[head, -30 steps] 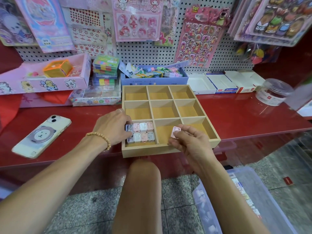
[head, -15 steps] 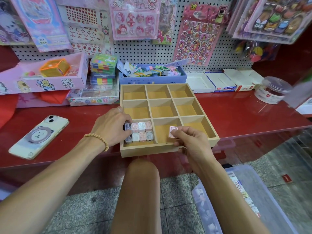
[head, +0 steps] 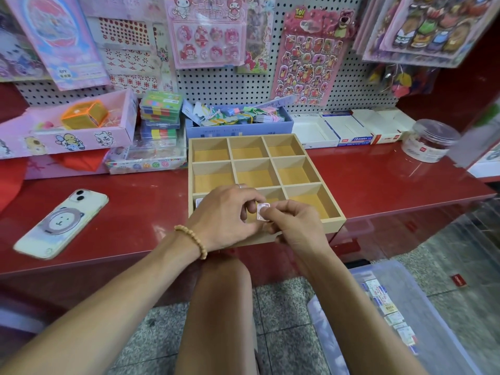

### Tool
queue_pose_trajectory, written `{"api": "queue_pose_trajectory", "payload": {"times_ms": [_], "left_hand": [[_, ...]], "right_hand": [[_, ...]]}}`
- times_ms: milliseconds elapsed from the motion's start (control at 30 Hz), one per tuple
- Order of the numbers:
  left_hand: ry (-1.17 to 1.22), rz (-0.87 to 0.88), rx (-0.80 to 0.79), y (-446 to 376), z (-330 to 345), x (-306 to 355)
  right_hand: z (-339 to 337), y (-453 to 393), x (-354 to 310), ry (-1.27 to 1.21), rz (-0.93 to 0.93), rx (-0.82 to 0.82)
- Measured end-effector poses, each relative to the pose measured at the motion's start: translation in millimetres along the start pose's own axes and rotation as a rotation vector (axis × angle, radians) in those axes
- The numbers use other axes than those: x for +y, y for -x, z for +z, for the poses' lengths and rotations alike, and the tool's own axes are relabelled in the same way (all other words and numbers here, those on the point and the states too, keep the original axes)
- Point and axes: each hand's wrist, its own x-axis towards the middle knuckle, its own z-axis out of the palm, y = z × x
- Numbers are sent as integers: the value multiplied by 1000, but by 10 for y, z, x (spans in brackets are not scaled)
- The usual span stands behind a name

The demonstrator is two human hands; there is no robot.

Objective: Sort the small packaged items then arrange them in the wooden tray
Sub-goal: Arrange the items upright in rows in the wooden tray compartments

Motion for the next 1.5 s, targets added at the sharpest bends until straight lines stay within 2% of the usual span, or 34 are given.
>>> {"api": "queue_pose_trajectory", "payload": {"times_ms": [167,300,433,700,867,1000,1067,1200,1367,1500], "left_hand": [[-114,-156,18,25,-62,-172],[-309,-259,-38,43,-38,-337],[-393,-263,-84,19,46,-404],[-340,-242,-65,-7,146,-425],[-304,-262,-119,-14,98,-434],[-290,-274,-34,19,-22,-325],[-202,-279,32,53,-48,-185],[118,-315,137,130,46,158],[395,-356,121,274,360,524],[510,-439,83,438,730,782]], "right_hand": [[-182,5,2,28,-30,-20],[-483,3,11,58,-92,125],[-693,0,38,88,-134,225],[-830,33,121,108,-156,308],[-868,70,169,115,-141,319],[-948,132,168,114,-146,352],[-994,184,157,120,-155,365],[-1138,333,158,136,-167,378],[-1445,605,163,133,-199,393],[-1768,867,227,98,-198,432]]}}
